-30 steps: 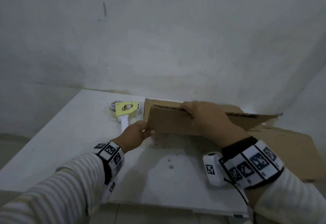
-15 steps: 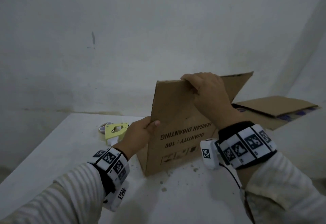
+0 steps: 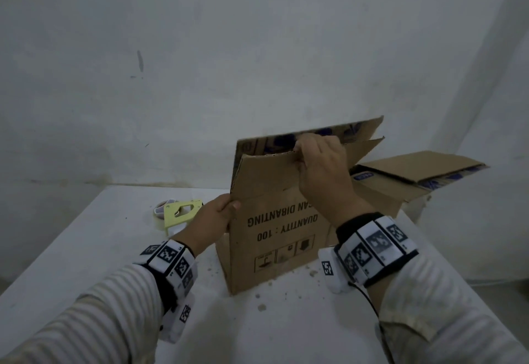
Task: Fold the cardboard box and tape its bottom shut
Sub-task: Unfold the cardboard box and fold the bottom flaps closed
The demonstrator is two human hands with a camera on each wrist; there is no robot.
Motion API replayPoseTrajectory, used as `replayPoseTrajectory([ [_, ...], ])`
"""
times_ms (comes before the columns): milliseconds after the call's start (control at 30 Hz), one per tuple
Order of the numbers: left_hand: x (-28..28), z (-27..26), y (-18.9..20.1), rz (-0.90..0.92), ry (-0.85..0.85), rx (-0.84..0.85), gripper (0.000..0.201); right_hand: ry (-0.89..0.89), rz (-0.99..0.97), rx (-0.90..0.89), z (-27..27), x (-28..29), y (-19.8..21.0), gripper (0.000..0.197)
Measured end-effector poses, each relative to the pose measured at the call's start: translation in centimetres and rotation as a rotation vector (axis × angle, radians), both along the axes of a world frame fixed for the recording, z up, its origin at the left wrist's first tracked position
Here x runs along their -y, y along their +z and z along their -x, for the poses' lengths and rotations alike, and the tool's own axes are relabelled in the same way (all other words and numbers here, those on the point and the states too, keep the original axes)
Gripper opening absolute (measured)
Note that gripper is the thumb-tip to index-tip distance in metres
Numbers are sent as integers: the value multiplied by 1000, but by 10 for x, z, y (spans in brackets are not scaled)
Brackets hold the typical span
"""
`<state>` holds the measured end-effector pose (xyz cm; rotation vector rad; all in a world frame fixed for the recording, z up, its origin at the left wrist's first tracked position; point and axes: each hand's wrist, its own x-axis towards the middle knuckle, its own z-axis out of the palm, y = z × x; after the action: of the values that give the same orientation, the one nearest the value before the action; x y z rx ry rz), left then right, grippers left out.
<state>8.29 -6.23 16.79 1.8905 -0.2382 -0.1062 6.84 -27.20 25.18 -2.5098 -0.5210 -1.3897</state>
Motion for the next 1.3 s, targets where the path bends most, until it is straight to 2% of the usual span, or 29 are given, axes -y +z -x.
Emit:
replayPoseTrajectory([
  [133, 3, 4, 4, 222, 5, -160, 26, 7, 3, -56, -1, 4, -1, 42],
  [233, 0, 3, 11, 333, 4, -275, 38, 19, 12, -90, 3, 6, -1, 27],
  [367, -7, -2, 15, 253, -34, -246, 49, 26, 10, -153, 11, 11, -9, 17],
  [467, -11, -7, 18, 203, -43, -235, 72, 32, 2, -222, 15, 17, -16, 17],
  [600, -10, -13, 20, 143, 55, -142, 49, 66, -12, -330, 19, 21, -20, 19],
  [700, -5, -18, 20, 126, 148, -88, 39, 64, 11, -553, 24, 26, -27, 15],
  [767, -3, -24, 17, 87, 195, -59, 40, 24, 63, -664, 30, 24, -34, 15],
  [933, -3, -39, 8, -34, 286, 12, 43, 23, 327, -789, 37, 12, -69, 18],
  [1033, 1, -36, 10, -151, 299, 71, 42, 14, 327, -986, 28, 6, -82, 34],
  [1200, 2, -39, 3, -188, 286, 101, 44, -58, 99, -839, 2, -7, -68, 63],
  [1300, 0, -39, 0, -180, 295, 97, 44, -127, 134, -836, -12, -14, -70, 78],
])
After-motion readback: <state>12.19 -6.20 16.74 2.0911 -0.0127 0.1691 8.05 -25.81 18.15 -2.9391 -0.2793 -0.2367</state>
